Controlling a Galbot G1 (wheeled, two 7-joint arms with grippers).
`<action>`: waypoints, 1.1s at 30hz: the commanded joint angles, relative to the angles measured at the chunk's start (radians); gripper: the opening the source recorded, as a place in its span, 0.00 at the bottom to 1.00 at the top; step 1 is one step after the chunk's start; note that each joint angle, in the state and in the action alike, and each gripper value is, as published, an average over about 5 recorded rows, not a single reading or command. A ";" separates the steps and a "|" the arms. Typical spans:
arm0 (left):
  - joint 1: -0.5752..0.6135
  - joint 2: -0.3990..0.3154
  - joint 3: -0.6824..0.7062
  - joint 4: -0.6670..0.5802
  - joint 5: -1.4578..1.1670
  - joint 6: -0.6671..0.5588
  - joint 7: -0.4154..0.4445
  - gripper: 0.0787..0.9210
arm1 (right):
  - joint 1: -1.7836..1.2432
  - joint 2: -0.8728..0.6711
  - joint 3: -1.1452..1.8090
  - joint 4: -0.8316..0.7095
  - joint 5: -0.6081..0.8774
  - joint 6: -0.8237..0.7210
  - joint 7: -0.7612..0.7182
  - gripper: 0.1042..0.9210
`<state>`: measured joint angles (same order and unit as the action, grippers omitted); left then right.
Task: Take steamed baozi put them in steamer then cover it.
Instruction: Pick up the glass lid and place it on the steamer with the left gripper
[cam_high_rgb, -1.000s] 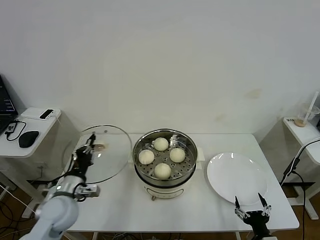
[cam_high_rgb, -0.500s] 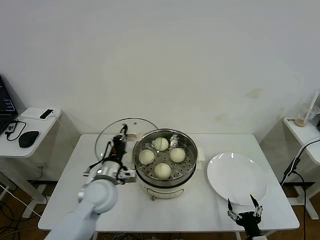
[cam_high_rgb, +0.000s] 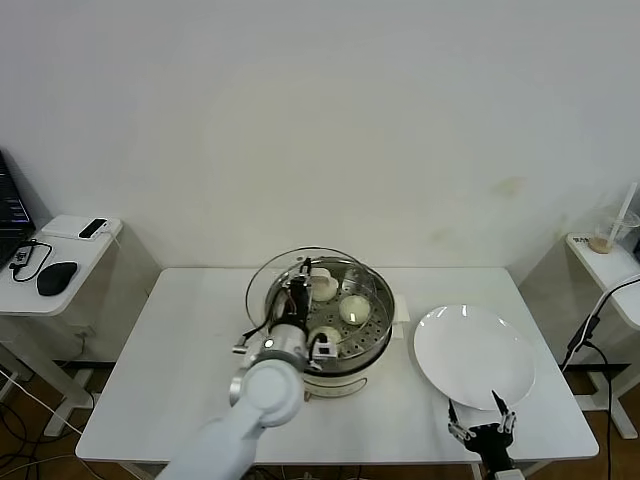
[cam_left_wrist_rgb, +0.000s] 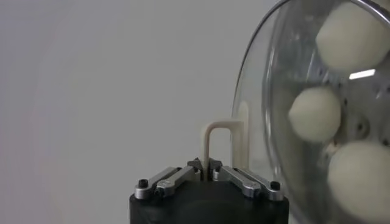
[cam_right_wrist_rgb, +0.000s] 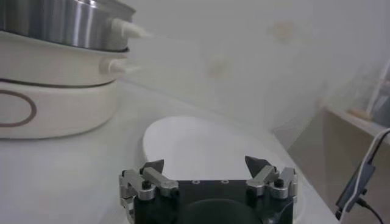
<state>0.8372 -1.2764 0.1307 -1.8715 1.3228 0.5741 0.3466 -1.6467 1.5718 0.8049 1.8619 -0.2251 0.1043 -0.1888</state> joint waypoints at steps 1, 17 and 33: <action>-0.026 -0.117 0.061 0.064 0.073 0.027 0.034 0.07 | 0.002 0.001 -0.007 -0.012 -0.011 0.000 0.000 0.88; 0.007 -0.163 0.025 0.141 0.094 0.003 -0.034 0.07 | -0.007 -0.005 -0.016 -0.008 -0.001 0.002 0.000 0.88; 0.022 -0.159 -0.009 0.149 0.114 -0.012 -0.046 0.07 | -0.012 -0.007 -0.020 -0.007 -0.002 0.005 -0.001 0.88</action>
<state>0.8551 -1.4272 0.1271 -1.7337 1.4302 0.5631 0.3046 -1.6584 1.5642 0.7864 1.8547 -0.2268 0.1090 -0.1897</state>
